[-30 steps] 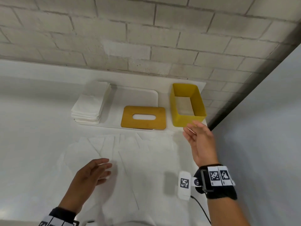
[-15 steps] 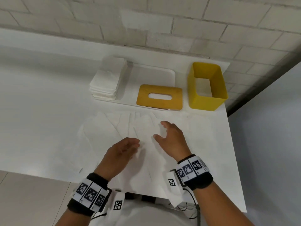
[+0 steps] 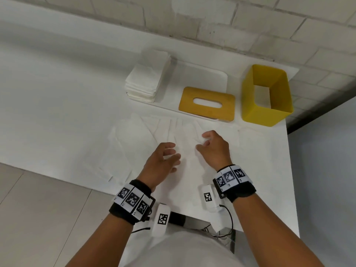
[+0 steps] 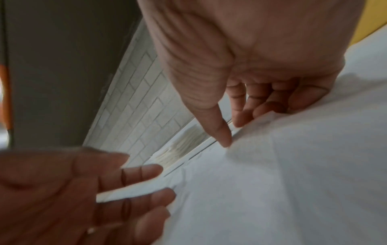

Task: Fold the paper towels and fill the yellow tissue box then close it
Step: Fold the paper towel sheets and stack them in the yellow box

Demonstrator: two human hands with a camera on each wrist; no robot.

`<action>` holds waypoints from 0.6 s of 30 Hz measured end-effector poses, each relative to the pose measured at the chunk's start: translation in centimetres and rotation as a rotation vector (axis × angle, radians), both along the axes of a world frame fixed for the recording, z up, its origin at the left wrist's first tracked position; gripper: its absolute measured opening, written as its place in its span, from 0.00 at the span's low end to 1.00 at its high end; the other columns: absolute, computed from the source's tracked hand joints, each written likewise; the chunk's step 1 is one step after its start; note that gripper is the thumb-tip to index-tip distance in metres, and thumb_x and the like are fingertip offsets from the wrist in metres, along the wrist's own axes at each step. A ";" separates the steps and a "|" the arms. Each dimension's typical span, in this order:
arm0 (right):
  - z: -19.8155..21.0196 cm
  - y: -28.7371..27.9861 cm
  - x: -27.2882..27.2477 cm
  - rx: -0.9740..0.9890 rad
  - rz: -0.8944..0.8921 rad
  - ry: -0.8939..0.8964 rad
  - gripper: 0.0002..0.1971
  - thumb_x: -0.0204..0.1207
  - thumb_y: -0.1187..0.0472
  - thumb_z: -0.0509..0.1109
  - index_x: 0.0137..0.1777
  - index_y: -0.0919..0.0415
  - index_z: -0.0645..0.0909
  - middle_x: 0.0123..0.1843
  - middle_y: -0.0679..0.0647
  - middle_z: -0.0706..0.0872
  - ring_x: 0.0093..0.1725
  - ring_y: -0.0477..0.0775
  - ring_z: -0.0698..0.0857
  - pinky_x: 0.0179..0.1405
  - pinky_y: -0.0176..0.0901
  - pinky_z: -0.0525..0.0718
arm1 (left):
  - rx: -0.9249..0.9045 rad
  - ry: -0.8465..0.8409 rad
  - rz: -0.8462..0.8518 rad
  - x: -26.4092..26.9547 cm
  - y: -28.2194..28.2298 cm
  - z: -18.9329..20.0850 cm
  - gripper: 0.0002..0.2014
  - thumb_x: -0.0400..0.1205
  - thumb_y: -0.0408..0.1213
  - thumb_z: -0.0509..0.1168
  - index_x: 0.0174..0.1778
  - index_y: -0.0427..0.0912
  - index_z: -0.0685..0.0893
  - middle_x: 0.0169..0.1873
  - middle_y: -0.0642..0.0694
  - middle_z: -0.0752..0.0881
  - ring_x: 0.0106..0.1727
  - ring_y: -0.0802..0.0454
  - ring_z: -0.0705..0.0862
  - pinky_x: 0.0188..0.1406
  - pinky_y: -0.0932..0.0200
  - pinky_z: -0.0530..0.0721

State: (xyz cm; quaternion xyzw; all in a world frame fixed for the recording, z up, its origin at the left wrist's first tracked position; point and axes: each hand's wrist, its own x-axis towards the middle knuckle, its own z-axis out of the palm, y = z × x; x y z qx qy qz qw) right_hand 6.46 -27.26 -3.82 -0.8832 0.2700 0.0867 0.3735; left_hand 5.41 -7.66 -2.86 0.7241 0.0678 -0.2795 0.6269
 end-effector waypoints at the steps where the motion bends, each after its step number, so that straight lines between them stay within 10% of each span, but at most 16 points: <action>1: 0.0 -0.3 0.1 0.042 -0.023 -0.019 0.15 0.75 0.57 0.76 0.62 0.53 0.84 0.49 0.47 0.86 0.59 0.55 0.86 0.64 0.49 0.83 | -0.002 0.003 0.005 0.1 0.0 -0.1 0.16 0.86 0.40 0.69 0.70 0.53 0.79 0.62 0.46 0.85 0.52 0.53 0.93 0.55 0.51 0.92; 13: 0.4 -1.6 1.3 0.072 0.043 -0.080 0.06 0.82 0.61 0.68 0.51 0.55 0.86 0.47 0.44 0.87 0.52 0.51 0.85 0.50 0.39 0.75 | 0.091 0.012 -0.050 1.3 -0.6 0.2 0.20 0.84 0.41 0.70 0.73 0.50 0.78 0.52 0.51 0.91 0.47 0.54 0.93 0.45 0.54 0.93; 18: 2.7 -2.0 0.7 0.359 -0.028 -0.366 0.02 0.81 0.62 0.72 0.48 0.55 0.86 0.46 0.56 0.92 0.46 0.48 0.87 0.52 0.43 0.83 | 0.157 -0.092 -0.091 1.8 -1.1 0.5 0.38 0.67 0.68 0.71 0.74 0.59 0.77 0.57 0.60 0.90 0.57 0.56 0.90 0.65 0.44 0.88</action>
